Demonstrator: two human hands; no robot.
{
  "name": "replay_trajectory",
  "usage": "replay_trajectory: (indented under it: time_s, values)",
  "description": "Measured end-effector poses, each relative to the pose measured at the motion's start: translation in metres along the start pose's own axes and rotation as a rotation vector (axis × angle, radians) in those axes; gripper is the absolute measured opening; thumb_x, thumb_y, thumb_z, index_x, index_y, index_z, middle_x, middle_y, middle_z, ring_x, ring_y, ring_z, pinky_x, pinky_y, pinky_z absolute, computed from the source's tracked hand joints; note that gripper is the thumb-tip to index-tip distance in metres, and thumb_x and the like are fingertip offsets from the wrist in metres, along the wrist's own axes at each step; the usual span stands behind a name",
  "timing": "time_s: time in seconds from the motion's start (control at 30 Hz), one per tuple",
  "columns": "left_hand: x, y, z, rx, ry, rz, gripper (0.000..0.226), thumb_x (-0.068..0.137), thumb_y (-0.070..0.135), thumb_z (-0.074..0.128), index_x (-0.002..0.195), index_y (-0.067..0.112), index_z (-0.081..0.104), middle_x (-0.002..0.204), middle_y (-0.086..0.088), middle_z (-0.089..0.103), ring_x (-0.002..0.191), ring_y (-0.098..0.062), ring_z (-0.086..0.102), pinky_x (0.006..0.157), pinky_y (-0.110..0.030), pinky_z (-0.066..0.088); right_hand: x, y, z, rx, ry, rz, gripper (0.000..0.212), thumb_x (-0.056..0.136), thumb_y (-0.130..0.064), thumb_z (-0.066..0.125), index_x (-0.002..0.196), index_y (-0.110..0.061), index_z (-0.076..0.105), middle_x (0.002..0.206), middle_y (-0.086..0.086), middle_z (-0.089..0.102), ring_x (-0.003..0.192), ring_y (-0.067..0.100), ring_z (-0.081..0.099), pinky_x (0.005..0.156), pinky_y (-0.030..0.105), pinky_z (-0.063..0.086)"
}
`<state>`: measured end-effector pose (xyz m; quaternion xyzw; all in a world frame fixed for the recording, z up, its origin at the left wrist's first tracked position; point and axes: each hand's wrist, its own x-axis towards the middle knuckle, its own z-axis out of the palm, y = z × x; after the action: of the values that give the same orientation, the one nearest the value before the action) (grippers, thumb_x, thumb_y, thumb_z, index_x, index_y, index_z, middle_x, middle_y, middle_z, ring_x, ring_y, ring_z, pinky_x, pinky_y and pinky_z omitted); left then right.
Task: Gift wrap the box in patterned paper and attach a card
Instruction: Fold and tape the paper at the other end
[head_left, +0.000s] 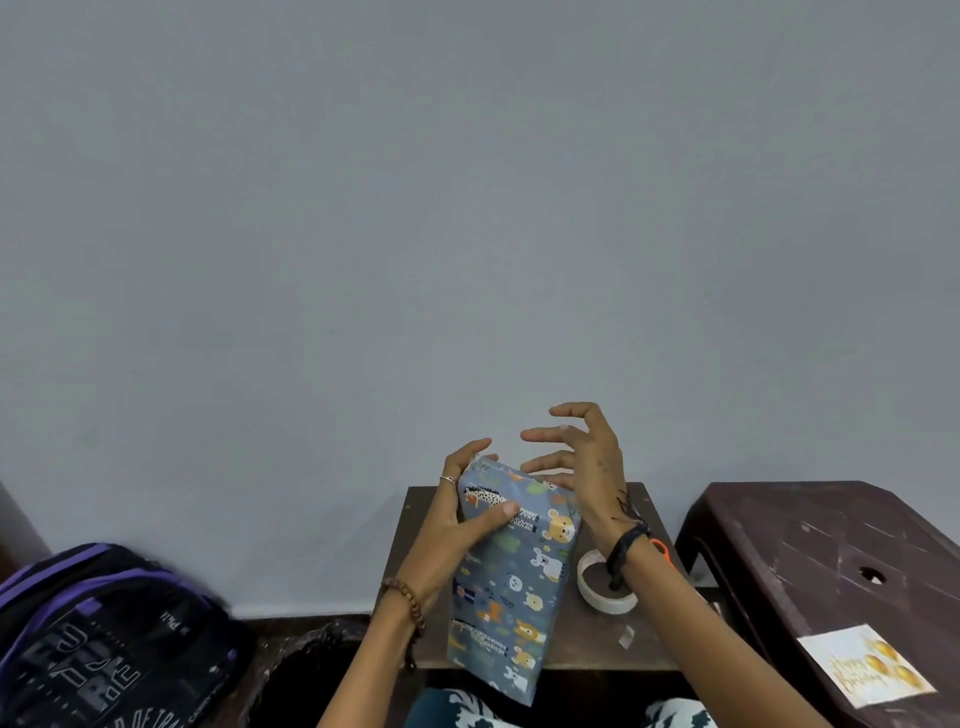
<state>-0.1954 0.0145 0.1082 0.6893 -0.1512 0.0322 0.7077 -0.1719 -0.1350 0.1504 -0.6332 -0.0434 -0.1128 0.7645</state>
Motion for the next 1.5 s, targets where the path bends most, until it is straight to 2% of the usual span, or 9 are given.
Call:
replay_trajectory:
  time_s: [0.17,0.27,0.4,0.63,0.73,0.93,1.13,1.33,1.5]
  values:
    - [0.004,-0.006,-0.007,0.076,0.082,0.008,0.050,0.068,0.033,0.080,0.112,0.036,0.055,0.114,0.011,0.061,0.101,-0.004,0.061,0.078,-0.023,0.053,-0.003,0.006,-0.027,-0.086,-0.085,-0.045,0.010,0.094,-0.029,0.050,0.102,-0.025,0.053,0.103,0.008,0.069,0.076,0.016,0.070,0.065,0.023,0.053]
    - [0.005,-0.012,-0.005,0.134,0.092,0.041,0.051,0.059,0.045,0.074,0.106,0.037,0.059,0.107,0.019,0.063,0.103,-0.006,0.061,0.082,-0.026,0.053,-0.011,0.014,-0.045,-0.284,-0.217,-0.115,0.032,0.081,-0.039,0.066,0.109,-0.037,0.052,0.113,-0.007,0.065,0.100,0.007,0.063,0.088,0.031,0.050]
    - [0.007,-0.011,0.002,0.119,0.102,0.064,0.054,0.056,0.046,0.075,0.105,0.034,0.060,0.105,0.018,0.064,0.101,-0.007,0.062,0.077,-0.024,0.053,-0.021,0.026,-0.056,-0.493,-0.367,-0.165,0.061,0.065,-0.051,0.077,0.115,-0.056,0.042,0.126,-0.022,0.049,0.122,-0.001,0.046,0.097,0.031,0.047]
    - [0.019,0.006,0.007,0.105,0.077,0.070,0.062,0.069,0.028,0.070,0.122,0.045,0.042,0.116,-0.006,0.059,0.106,-0.017,0.061,0.072,-0.021,0.054,-0.009,0.022,-0.066,-0.545,-0.335,-0.304,0.045,0.072,-0.032,0.078,0.105,-0.054,0.059,0.126,-0.022,0.051,0.119,-0.002,0.049,0.096,0.034,0.048]
    - [0.028,0.012,0.010,0.093,0.061,0.098,0.061,0.071,0.026,0.069,0.122,0.044,0.041,0.117,-0.008,0.059,0.108,-0.018,0.060,0.074,-0.021,0.054,-0.005,0.014,-0.067,-0.540,-0.319,-0.315,0.054,0.071,-0.035,0.075,0.118,-0.048,0.053,0.119,-0.018,0.055,0.113,-0.003,0.051,0.092,0.028,0.050]
    - [0.039,0.020,0.017,0.068,0.222,0.156,0.065,0.080,0.014,0.070,0.127,0.041,0.035,0.130,0.007,0.046,0.123,-0.002,0.042,0.101,-0.029,0.035,0.008,0.019,-0.074,-0.458,0.007,-0.260,0.077,0.073,-0.024,0.077,0.135,-0.039,0.034,0.102,-0.019,0.059,0.092,-0.002,0.057,0.074,0.007,0.048]
    - [0.012,-0.048,0.007,-0.084,0.545,-0.088,0.055,0.083,0.004,0.064,0.130,0.020,0.040,0.139,-0.009,0.040,0.129,-0.016,0.037,0.098,-0.025,0.034,0.021,0.064,-0.105,-0.079,0.454,0.019,0.085,0.067,-0.024,0.082,0.137,-0.034,0.036,0.110,0.005,0.059,0.103,0.024,0.058,0.095,0.047,0.046]
    - [-0.007,-0.102,0.039,-0.369,0.540,-0.570,0.075,0.082,0.016,0.068,0.141,0.025,0.023,0.148,-0.012,0.030,0.135,-0.025,0.032,0.105,-0.047,0.030,0.002,0.106,-0.092,0.329,0.562,0.306,0.064,0.079,-0.008,0.070,0.134,-0.013,0.037,0.118,0.009,0.055,0.094,0.024,0.059,0.071,0.035,0.051]
    - [0.017,-0.123,0.059,-0.626,0.439,-0.592,0.068,0.087,0.019,0.060,0.140,0.035,0.022,0.133,-0.012,0.049,0.116,-0.030,0.052,0.085,-0.052,0.047,-0.026,0.147,-0.048,0.447,0.501,0.436,0.053,0.080,-0.001,0.065,0.127,-0.010,0.042,0.114,0.012,0.062,0.092,0.025,0.063,0.065,0.034,0.057]
